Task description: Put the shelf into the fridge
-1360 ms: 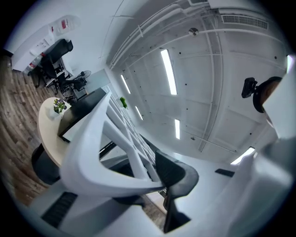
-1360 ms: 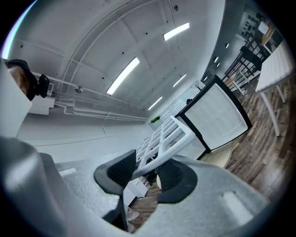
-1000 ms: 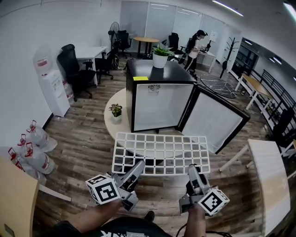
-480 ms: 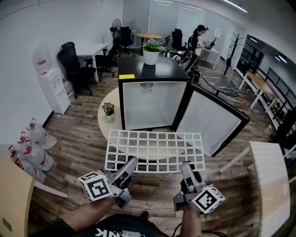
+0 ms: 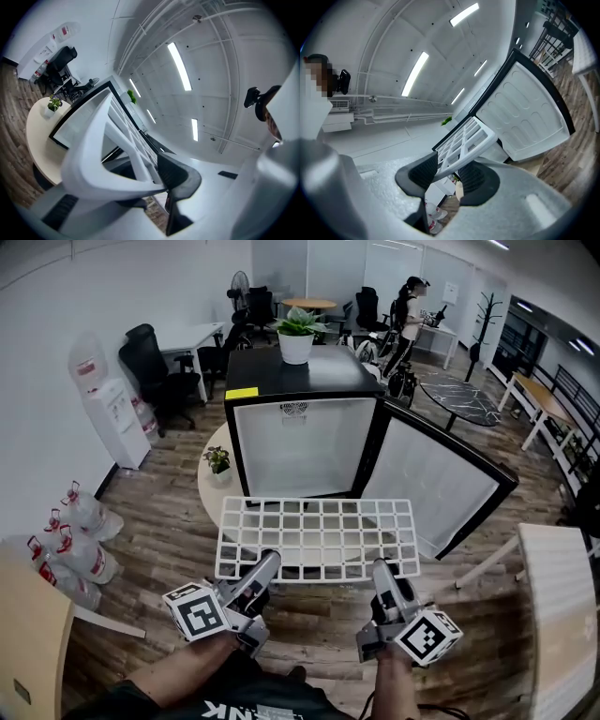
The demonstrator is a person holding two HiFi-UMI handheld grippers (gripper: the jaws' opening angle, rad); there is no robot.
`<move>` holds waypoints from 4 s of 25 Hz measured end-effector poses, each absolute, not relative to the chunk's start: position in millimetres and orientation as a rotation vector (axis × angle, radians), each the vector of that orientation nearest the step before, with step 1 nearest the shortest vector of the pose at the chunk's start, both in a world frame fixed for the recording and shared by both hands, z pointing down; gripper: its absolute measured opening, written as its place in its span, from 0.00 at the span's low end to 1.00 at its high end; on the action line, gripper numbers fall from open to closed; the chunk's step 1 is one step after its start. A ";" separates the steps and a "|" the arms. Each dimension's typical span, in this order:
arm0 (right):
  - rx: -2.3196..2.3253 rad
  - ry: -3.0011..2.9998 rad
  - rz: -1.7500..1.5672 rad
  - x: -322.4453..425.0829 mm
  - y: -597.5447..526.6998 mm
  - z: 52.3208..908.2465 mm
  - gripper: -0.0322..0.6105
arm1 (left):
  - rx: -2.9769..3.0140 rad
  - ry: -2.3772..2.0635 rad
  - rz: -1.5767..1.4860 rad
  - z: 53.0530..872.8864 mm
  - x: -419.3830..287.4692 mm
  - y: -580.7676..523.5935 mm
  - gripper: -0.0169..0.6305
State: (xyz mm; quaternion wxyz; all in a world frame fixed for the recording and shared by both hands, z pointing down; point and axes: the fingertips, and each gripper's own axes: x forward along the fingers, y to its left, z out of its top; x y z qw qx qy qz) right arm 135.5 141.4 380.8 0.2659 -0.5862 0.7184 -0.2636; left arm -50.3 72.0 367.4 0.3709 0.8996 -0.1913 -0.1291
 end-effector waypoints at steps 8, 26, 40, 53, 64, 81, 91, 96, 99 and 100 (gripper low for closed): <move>-1.618 1.918 -0.744 148.7 87.3 389.9 0.26 | 2.297 -0.473 -0.345 374.6 -40.1 15.1 0.16; -1.737 1.760 -0.856 165.3 -20.6 416.5 0.26 | 2.227 -0.350 -0.330 400.0 -20.2 -112.3 0.16; -1.582 1.744 -0.949 170.7 -77.1 437.2 0.25 | 2.160 -0.358 -0.297 431.3 -5.2 -155.8 0.15; -1.656 1.973 -1.112 213.1 -123.6 471.2 0.25 | 2.092 -0.581 -0.335 446.5 7.6 -177.4 0.15; -1.643 2.105 -1.108 229.2 -141.8 478.1 0.25 | 2.061 -0.666 -0.351 456.2 16.4 -182.7 0.15; -1.578 2.126 -1.130 224.5 -172.8 482.9 0.25 | 1.980 -0.647 -0.385 466.8 19.2 -203.0 0.14; -1.589 2.170 -1.082 225.4 -191.2 474.0 0.25 | 1.968 -0.648 -0.391 466.9 22.2 -220.2 0.14; -1.592 2.187 -1.055 225.6 -198.3 474.0 0.25 | 1.968 -0.635 -0.402 469.6 23.6 -227.4 0.14; -1.591 2.191 -1.057 225.9 -202.3 473.0 0.25 | 1.979 -0.643 -0.401 469.7 24.3 -230.1 0.14; -1.591 2.189 -1.061 225.9 -203.3 473.4 0.25 | 1.986 -0.650 -0.400 470.1 24.2 -230.7 0.15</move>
